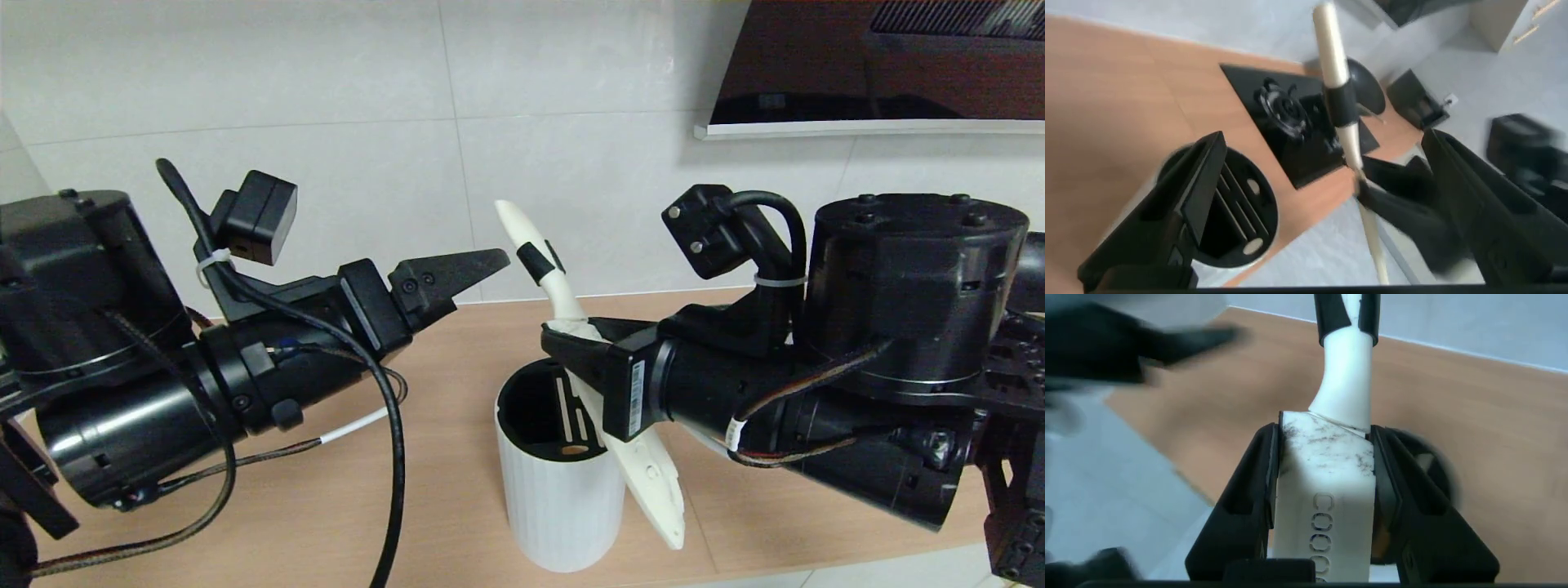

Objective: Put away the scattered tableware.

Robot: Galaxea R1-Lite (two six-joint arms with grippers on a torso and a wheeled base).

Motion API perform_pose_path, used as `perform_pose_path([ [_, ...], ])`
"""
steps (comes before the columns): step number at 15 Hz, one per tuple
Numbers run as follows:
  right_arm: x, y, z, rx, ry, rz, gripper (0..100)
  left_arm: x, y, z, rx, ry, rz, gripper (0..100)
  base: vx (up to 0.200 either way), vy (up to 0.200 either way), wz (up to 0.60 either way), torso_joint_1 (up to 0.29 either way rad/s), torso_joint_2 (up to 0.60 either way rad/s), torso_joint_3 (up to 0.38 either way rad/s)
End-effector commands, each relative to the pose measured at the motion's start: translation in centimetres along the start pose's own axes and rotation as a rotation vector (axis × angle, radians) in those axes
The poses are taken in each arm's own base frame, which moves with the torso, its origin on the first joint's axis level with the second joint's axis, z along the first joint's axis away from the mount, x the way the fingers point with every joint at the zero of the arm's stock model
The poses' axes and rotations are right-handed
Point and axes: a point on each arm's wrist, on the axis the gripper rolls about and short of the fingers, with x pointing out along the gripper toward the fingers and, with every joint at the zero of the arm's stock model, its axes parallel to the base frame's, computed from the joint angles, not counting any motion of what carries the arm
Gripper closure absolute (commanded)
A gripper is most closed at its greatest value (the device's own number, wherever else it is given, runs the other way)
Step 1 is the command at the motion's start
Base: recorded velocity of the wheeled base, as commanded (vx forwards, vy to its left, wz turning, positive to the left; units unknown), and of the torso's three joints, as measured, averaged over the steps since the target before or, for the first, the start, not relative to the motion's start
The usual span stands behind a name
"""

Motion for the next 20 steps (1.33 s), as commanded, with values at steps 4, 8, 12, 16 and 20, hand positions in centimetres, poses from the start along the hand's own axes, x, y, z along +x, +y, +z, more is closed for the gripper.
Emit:
perform_pose_path([
  [4, 1.4, 2.0, -1.0, 0.045, 0.014, -0.005, 100, 1.0, -0.1, -0.7, 0.0, -0.005, 0.001, 0, 0.0, 0.0, 0.0, 0.0, 0.0, 0.0],
  [8, 1.9, 2.5, -1.6, 0.045, 0.013, 0.005, 100, 1.1, -0.1, -0.7, 0.003, -0.012, 0.003, 0, 0.0, 0.0, 0.0, 0.0, 0.0, 0.0],
  [12, 1.7, 3.4, -2.0, 0.042, 0.024, 0.032, 100, 1.3, 0.0, -0.8, 0.003, -0.015, 0.015, 0, 0.0, 0.0, 0.0, 0.0, 0.0, 0.0],
  [16, 1.4, 4.0, -2.2, 0.039, 0.029, 0.043, 100, 1.6, 0.3, -1.0, 0.003, -0.005, 0.024, 0, 0.0, 0.0, 0.0, 0.0, 0.0, 0.0],
  [20, 1.2, 4.3, -2.4, 0.037, 0.033, 0.052, 100, 1.6, 0.3, -1.0, 0.003, -0.009, 0.026, 0, 0.0, 0.0, 0.0, 0.0, 0.0, 0.0],
])
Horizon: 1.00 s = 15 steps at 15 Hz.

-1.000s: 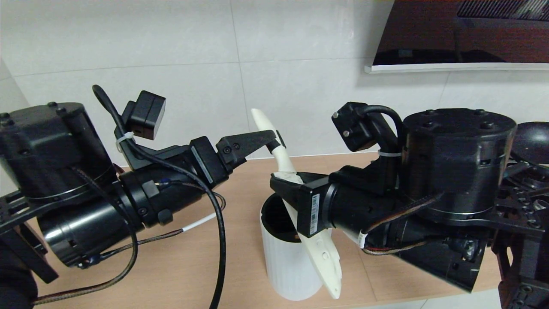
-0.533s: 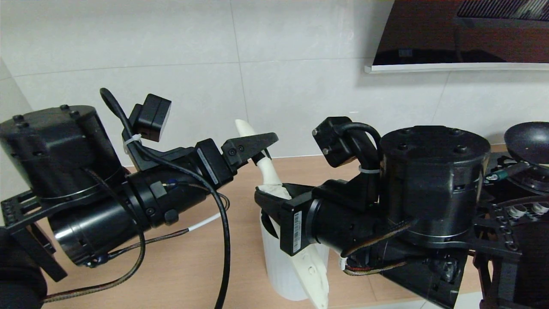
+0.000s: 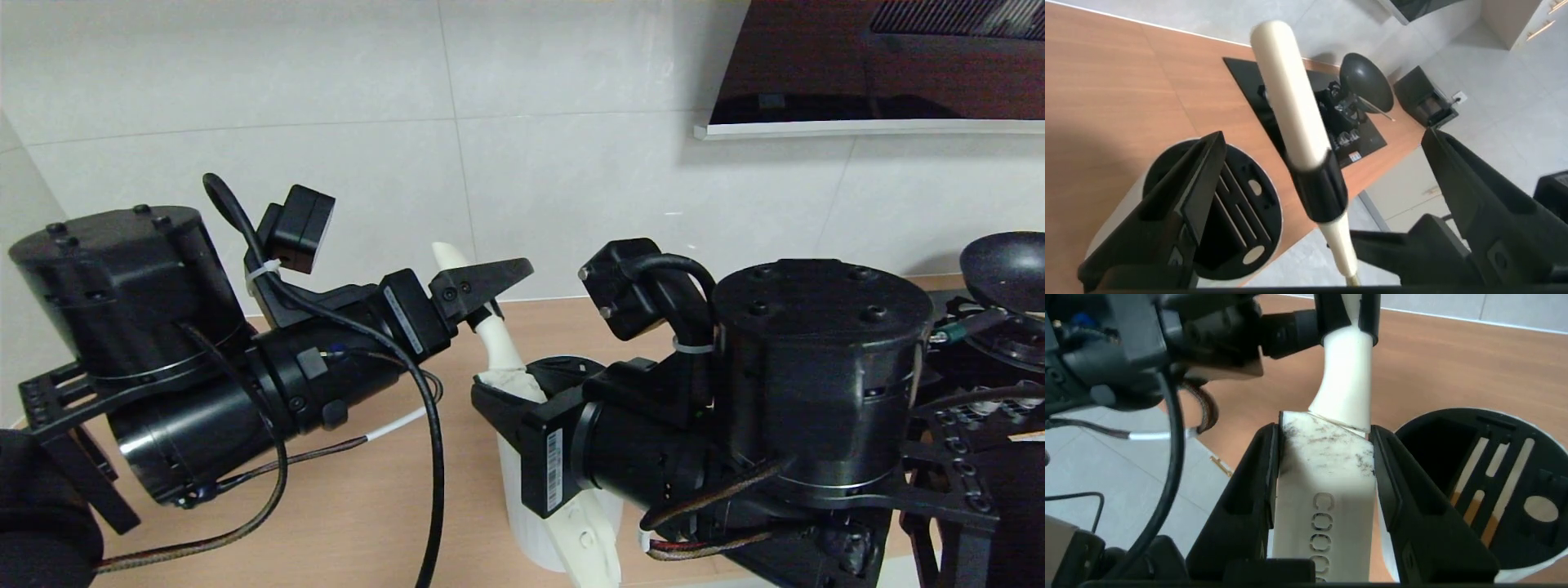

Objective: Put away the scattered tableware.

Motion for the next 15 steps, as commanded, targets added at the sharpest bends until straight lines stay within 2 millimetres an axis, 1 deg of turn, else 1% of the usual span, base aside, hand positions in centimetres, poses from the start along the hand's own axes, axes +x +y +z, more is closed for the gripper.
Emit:
perform_pose_path([
  [1, -0.08, 0.09, -0.03, 0.0, 0.001, 0.003, 100, -0.01, -0.01, 0.02, 0.0, -0.004, 0.003, 0, 0.0, 0.0, 0.0, 0.0, 0.0, 0.0],
  [3, -0.04, 0.08, -0.07, -0.001, 0.002, 0.001, 100, 0.0, -0.04, 0.0, 0.001, -0.005, 0.004, 0, 0.0, 0.0, 0.0, 0.0, 0.0, 0.0],
  [4, -0.08, 0.08, -0.02, 0.0, 0.0, 0.0, 100, -0.01, -0.04, -0.06, 0.001, -0.003, 0.004, 100, 0.0, 0.0, 0.0, 0.0, 0.0, 0.0],
  [9, -0.11, 0.05, 0.08, 0.001, -0.003, -0.001, 100, -0.03, -0.27, -0.43, -0.001, 0.017, -0.009, 100, 0.0, 0.0, 0.0, 0.0, 0.0, 0.0],
  [15, -0.18, -0.01, 0.13, -0.001, -0.004, -0.005, 100, -0.07, -0.31, -0.38, 0.0, 0.011, -0.009, 100, 0.0, 0.0, 0.0, 0.0, 0.0, 0.0],
])
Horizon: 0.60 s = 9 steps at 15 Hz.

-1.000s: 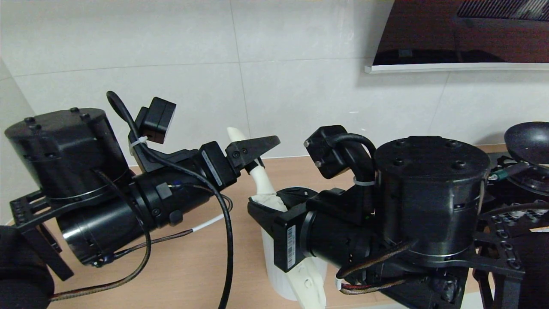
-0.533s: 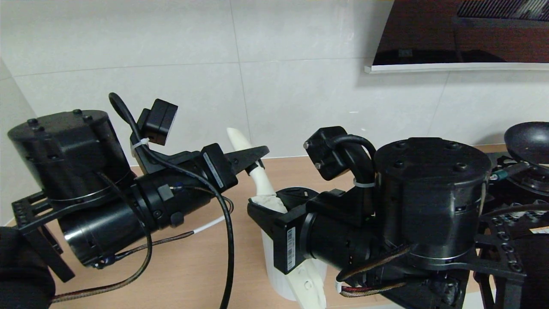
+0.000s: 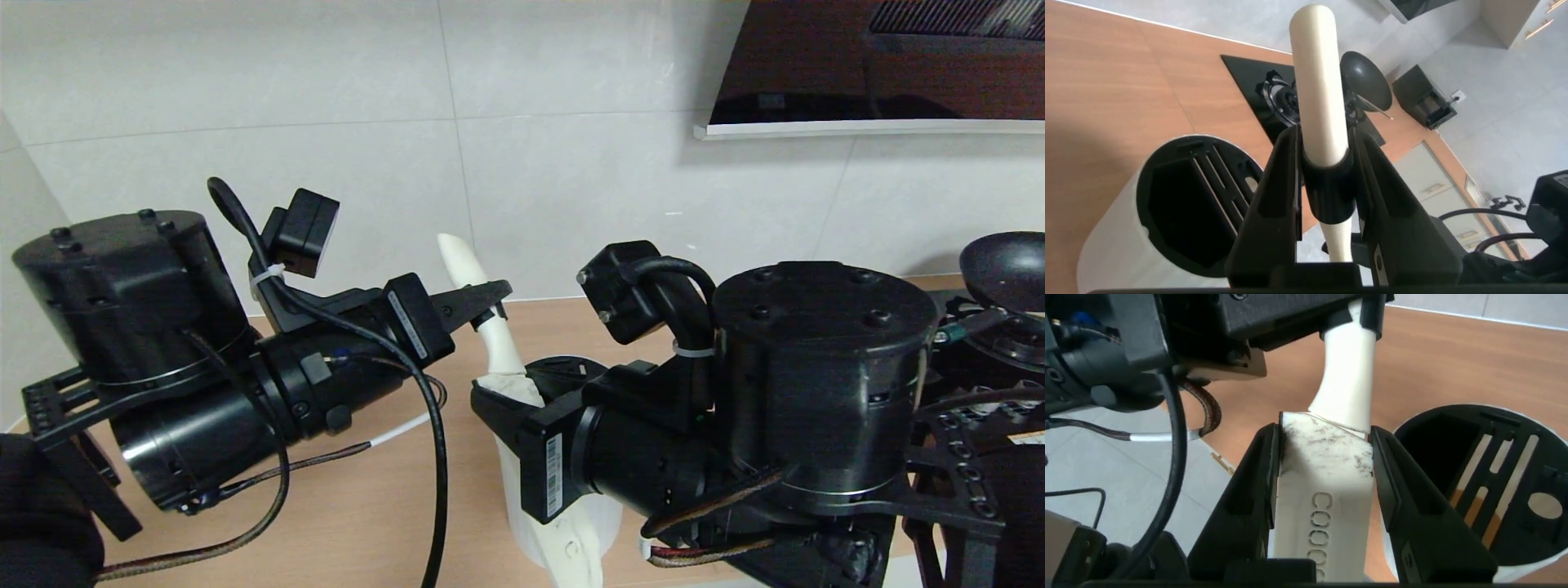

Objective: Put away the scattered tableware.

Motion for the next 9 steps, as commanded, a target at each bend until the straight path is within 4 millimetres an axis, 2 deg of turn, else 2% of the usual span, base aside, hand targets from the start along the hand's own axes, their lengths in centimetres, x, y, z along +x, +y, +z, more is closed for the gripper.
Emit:
perform_pose_path([
  [1, -0.11, -0.02, 0.13, 0.001, -0.005, 0.0, 100, -0.1, -0.09, 0.09, 0.0, -0.005, -0.002, 100, 0.0, 0.0, 0.0, 0.0, 0.0, 0.0],
  [6, -0.08, -0.05, 0.04, 0.001, -0.004, -0.008, 100, -0.44, -0.41, 0.33, 0.004, -0.016, -0.012, 100, 0.0, 0.0, 0.0, 0.0, 0.0, 0.0],
  [7, -0.07, -0.1, 0.06, -0.001, -0.005, -0.011, 0, -0.54, -0.52, 0.44, 0.005, -0.021, -0.017, 100, 0.0, 0.0, 0.0, 0.0, 0.0, 0.0],
  [9, -0.07, -0.1, 0.06, 0.001, -0.005, -0.011, 0, -0.69, -0.78, 0.7, 0.006, -0.033, -0.023, 100, 0.0, 0.0, 0.0, 0.0, 0.0, 0.0],
])
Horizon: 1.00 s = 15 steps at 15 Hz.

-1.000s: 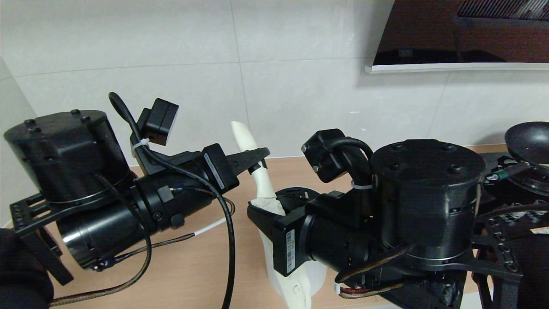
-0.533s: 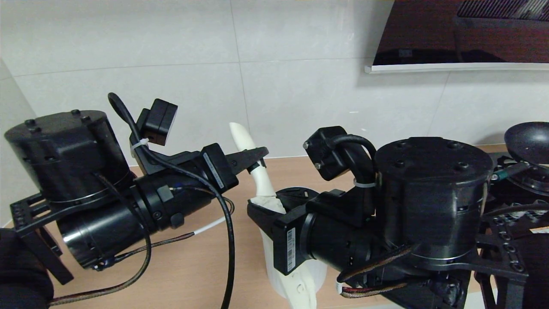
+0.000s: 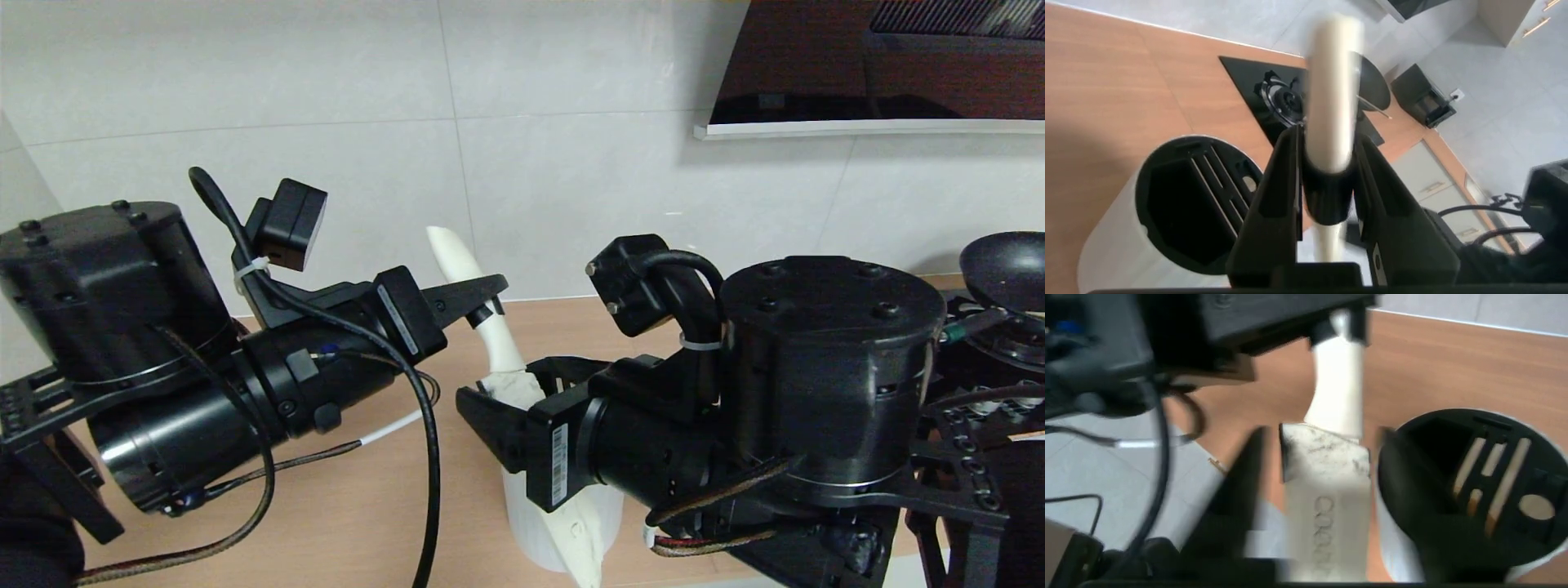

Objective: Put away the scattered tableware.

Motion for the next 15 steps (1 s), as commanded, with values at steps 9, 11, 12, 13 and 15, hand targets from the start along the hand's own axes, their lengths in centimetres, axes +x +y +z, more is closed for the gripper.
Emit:
perform_pose_path([
  [9, -3.2, -2.9, 3.5, 0.024, -0.102, -0.057, 0, 0.1, -1.8, 2.7, 0.049, -0.132, 0.111, 100, 0.0, 0.0, 0.0, 0.0, 0.0, 0.0],
  [11, -3.9, -4.9, 4.6, 0.034, -0.142, -0.121, 0, 0.3, -2.5, 3.7, 0.087, -0.183, 0.16, 100, 0.0, 0.0, 0.0, 0.0, 0.0, 0.0],
  [12, -4.5, -5.8, 5.0, 0.036, -0.158, -0.152, 0, 0.3, -2.8, 4.2, 0.114, -0.209, 0.179, 100, 0.0, 0.0, 0.0, 0.0, 0.0, 0.0],
  [13, -5.2, -7.5, 5.3, 0.04, -0.173, -0.205, 0, 0.2, -2.8, 4.3, 0.14, -0.236, 0.227, 100, 0.0, 0.0, 0.0, 0.0, 0.0, 0.0],
  [15, -5.5, -8.9, 5.6, 0.04, -0.175, -0.228, 0, 0.3, -2.9, 4.6, 0.164, -0.26, 0.25, 100, 0.0, 0.0, 0.0, 0.0, 0.0, 0.0],
])
